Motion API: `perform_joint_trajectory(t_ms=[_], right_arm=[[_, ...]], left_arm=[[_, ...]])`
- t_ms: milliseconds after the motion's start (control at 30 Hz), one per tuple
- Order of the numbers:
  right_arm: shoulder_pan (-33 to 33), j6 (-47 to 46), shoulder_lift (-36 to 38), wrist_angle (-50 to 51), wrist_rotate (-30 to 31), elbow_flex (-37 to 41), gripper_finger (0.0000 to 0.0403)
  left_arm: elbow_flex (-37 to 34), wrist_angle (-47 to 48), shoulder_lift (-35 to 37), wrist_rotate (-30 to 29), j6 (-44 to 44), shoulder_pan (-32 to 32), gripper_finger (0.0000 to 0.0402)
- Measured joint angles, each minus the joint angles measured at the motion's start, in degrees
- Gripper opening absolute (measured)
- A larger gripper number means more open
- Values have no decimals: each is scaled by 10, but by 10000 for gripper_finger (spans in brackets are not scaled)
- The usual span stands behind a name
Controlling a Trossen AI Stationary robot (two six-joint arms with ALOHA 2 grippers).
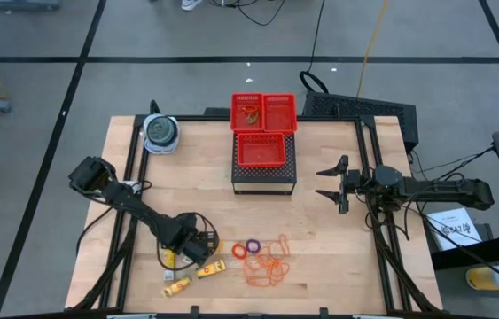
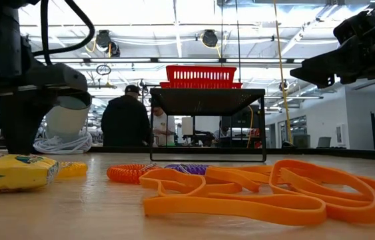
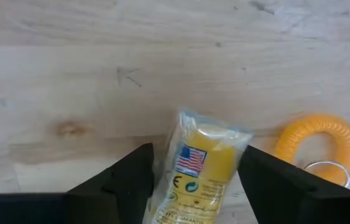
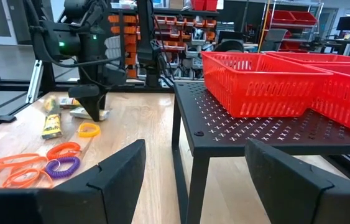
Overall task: Pick & Place Office Desk Supplies
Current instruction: Put the yellow pack of crayon in the top right red bin on the shelf
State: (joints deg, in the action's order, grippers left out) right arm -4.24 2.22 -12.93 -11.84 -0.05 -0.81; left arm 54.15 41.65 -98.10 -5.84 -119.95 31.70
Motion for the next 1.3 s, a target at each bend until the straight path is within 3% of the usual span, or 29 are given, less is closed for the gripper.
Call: perform_joint_trajectory(t_ms=[300,567,767,1067,1300], right_arm=[[0,0,0,0,0,0,267],[0,0,0,0,0,0,267],[0,0,0,0,0,0,267],[0,0,0,0,0,0,267],[0,0,0,0,0,0,267]], left_arm=[[0,2,0,88,47,5,180],[0,5,0,39,66,-6,131],[0,5,17,24,183,-54,98],[0,-5,93,-14,363,-141,105],[1,-150,136,-73,587,-181,105]])
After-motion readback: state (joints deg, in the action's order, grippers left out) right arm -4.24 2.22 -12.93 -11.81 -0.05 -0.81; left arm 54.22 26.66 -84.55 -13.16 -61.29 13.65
